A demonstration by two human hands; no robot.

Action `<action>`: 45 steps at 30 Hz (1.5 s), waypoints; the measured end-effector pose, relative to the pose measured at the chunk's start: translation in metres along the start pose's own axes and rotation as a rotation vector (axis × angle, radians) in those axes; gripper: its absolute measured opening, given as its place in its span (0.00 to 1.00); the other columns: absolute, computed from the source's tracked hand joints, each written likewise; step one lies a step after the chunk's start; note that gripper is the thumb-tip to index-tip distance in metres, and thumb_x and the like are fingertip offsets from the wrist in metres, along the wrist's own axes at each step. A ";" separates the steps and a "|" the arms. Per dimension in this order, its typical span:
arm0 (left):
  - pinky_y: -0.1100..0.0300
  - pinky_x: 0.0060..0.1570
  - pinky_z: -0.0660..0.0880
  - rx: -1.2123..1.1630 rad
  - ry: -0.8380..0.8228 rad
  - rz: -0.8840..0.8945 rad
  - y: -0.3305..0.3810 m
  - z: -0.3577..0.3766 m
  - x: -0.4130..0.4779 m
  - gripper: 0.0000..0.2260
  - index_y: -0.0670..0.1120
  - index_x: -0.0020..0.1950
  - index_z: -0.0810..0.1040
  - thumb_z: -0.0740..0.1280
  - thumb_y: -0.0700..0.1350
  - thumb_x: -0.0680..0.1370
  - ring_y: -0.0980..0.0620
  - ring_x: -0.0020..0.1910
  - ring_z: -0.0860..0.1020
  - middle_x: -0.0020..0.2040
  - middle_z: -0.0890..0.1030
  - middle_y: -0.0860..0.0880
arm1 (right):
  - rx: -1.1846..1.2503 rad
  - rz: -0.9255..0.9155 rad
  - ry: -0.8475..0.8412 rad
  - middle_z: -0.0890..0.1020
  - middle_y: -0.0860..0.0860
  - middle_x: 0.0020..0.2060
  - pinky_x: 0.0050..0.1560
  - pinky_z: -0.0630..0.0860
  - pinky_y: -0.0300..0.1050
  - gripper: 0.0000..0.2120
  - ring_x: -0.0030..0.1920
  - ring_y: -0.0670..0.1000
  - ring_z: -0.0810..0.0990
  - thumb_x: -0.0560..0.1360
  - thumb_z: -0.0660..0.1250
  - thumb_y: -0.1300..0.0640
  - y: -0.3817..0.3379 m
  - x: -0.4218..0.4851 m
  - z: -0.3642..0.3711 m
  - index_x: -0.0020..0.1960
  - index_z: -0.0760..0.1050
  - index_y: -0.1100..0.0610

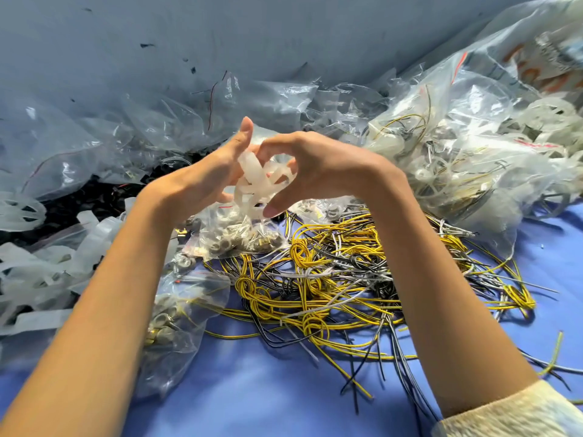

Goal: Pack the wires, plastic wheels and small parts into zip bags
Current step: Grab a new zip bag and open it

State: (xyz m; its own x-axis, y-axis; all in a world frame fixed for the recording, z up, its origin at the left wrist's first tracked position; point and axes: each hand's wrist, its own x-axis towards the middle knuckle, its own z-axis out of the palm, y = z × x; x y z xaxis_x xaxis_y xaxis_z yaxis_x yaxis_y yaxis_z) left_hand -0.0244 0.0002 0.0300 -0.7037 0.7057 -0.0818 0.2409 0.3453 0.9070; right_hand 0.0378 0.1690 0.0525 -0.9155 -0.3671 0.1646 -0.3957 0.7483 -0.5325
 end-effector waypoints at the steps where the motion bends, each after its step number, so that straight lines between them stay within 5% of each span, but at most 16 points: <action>1: 0.37 0.67 0.59 0.011 -0.014 -0.011 0.000 -0.001 0.000 0.29 0.69 0.58 0.76 0.45 0.76 0.69 0.60 0.65 0.73 0.59 0.79 0.63 | -0.009 -0.003 -0.003 0.76 0.29 0.33 0.33 0.66 0.23 0.20 0.33 0.27 0.72 0.62 0.80 0.52 0.002 0.001 0.000 0.47 0.73 0.39; 6: 0.52 0.67 0.62 0.247 0.074 -0.034 0.002 0.009 -0.001 0.32 0.60 0.71 0.66 0.52 0.69 0.69 0.57 0.74 0.60 0.72 0.65 0.59 | -0.144 0.047 -0.011 0.78 0.44 0.49 0.39 0.69 0.31 0.20 0.41 0.40 0.76 0.66 0.77 0.53 0.018 0.004 0.000 0.55 0.76 0.52; 8: 0.59 0.72 0.55 0.402 0.084 -0.049 0.005 0.007 -0.005 0.37 0.56 0.77 0.57 0.54 0.66 0.69 0.62 0.73 0.56 0.76 0.58 0.59 | -0.145 0.055 0.047 0.79 0.46 0.45 0.36 0.68 0.29 0.10 0.42 0.46 0.77 0.69 0.74 0.57 0.022 0.002 -0.004 0.49 0.78 0.54; 11: 0.62 0.67 0.64 0.423 0.024 -0.078 0.011 -0.001 -0.015 0.34 0.53 0.74 0.63 0.59 0.62 0.70 0.60 0.66 0.69 0.72 0.68 0.54 | -0.052 0.084 0.151 0.78 0.41 0.37 0.33 0.66 0.25 0.04 0.42 0.42 0.78 0.72 0.69 0.60 0.029 -0.003 -0.012 0.44 0.77 0.52; 15: 0.57 0.56 0.73 0.554 0.084 -0.048 0.015 -0.008 -0.018 0.11 0.57 0.61 0.74 0.61 0.51 0.79 0.54 0.53 0.79 0.56 0.79 0.52 | -0.108 0.143 0.048 0.77 0.38 0.37 0.34 0.66 0.23 0.08 0.37 0.31 0.74 0.72 0.72 0.57 0.032 -0.003 -0.012 0.50 0.78 0.50; 19: 0.60 0.60 0.64 0.788 0.105 -0.048 0.010 -0.003 -0.012 0.08 0.62 0.56 0.76 0.63 0.50 0.79 0.49 0.60 0.71 0.60 0.70 0.47 | -0.142 0.240 -0.143 0.81 0.45 0.48 0.50 0.76 0.40 0.14 0.49 0.47 0.80 0.70 0.74 0.52 0.035 0.001 -0.005 0.54 0.78 0.48; 21: 0.55 0.70 0.58 0.833 0.044 -0.089 0.007 0.005 -0.007 0.08 0.65 0.54 0.74 0.64 0.51 0.78 0.47 0.71 0.62 0.71 0.65 0.44 | -0.108 0.263 -0.164 0.82 0.46 0.48 0.46 0.76 0.39 0.16 0.49 0.48 0.81 0.70 0.74 0.52 0.036 0.003 0.000 0.57 0.76 0.49; 24: 0.51 0.73 0.52 0.903 0.035 -0.127 0.005 0.018 0.001 0.14 0.64 0.64 0.73 0.64 0.53 0.78 0.45 0.76 0.53 0.77 0.55 0.43 | -0.135 0.286 -0.227 0.83 0.50 0.49 0.44 0.76 0.40 0.22 0.46 0.49 0.83 0.71 0.73 0.52 0.039 0.006 0.007 0.63 0.71 0.46; 29: 0.57 0.67 0.60 0.873 0.005 -0.139 0.004 0.029 0.006 0.20 0.55 0.72 0.67 0.62 0.53 0.80 0.47 0.71 0.64 0.74 0.64 0.46 | -0.137 0.315 -0.242 0.82 0.50 0.52 0.49 0.79 0.44 0.29 0.43 0.48 0.83 0.74 0.70 0.57 0.046 0.005 0.009 0.72 0.64 0.43; 33: 0.59 0.59 0.65 0.885 0.048 -0.161 0.003 0.029 0.005 0.19 0.48 0.69 0.69 0.63 0.52 0.79 0.47 0.65 0.69 0.70 0.69 0.45 | -0.092 0.339 -0.253 0.79 0.45 0.52 0.45 0.79 0.42 0.32 0.44 0.46 0.84 0.73 0.70 0.46 0.049 0.007 0.016 0.73 0.62 0.45; 35: 0.59 0.57 0.65 0.880 0.036 -0.151 0.004 0.028 0.003 0.17 0.50 0.67 0.70 0.63 0.52 0.79 0.48 0.64 0.69 0.70 0.69 0.46 | -0.127 0.361 -0.293 0.81 0.49 0.53 0.41 0.78 0.41 0.27 0.45 0.48 0.84 0.73 0.70 0.44 0.051 0.011 0.024 0.69 0.67 0.48; 38: 0.58 0.62 0.63 0.893 -0.001 -0.143 0.004 0.025 0.003 0.13 0.51 0.61 0.75 0.62 0.53 0.79 0.49 0.67 0.67 0.71 0.67 0.48 | -0.188 0.342 -0.258 0.83 0.50 0.41 0.32 0.73 0.37 0.06 0.41 0.49 0.84 0.76 0.67 0.51 0.056 0.017 0.033 0.48 0.77 0.53; 41: 0.55 0.69 0.59 0.952 -0.031 -0.184 0.000 0.027 0.007 0.17 0.49 0.65 0.74 0.61 0.55 0.79 0.48 0.72 0.61 0.74 0.63 0.48 | -0.154 0.364 -0.169 0.83 0.51 0.36 0.26 0.70 0.33 0.06 0.35 0.46 0.84 0.77 0.64 0.59 0.063 0.019 0.033 0.42 0.77 0.57; 45: 0.52 0.71 0.57 1.024 -0.017 -0.208 -0.005 0.031 0.012 0.28 0.42 0.74 0.62 0.59 0.57 0.80 0.46 0.74 0.57 0.76 0.59 0.45 | -0.056 0.343 -0.056 0.84 0.54 0.33 0.27 0.74 0.32 0.10 0.31 0.44 0.83 0.78 0.66 0.57 0.065 0.019 0.029 0.42 0.79 0.63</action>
State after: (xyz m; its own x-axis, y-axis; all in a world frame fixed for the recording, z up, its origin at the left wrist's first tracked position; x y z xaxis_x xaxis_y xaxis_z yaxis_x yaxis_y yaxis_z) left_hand -0.0134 0.0262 0.0116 -0.7887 0.5782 -0.2090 0.5728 0.8145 0.0916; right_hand -0.0027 0.1943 -0.0031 -0.9910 -0.1180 -0.0626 -0.0709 0.8618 -0.5022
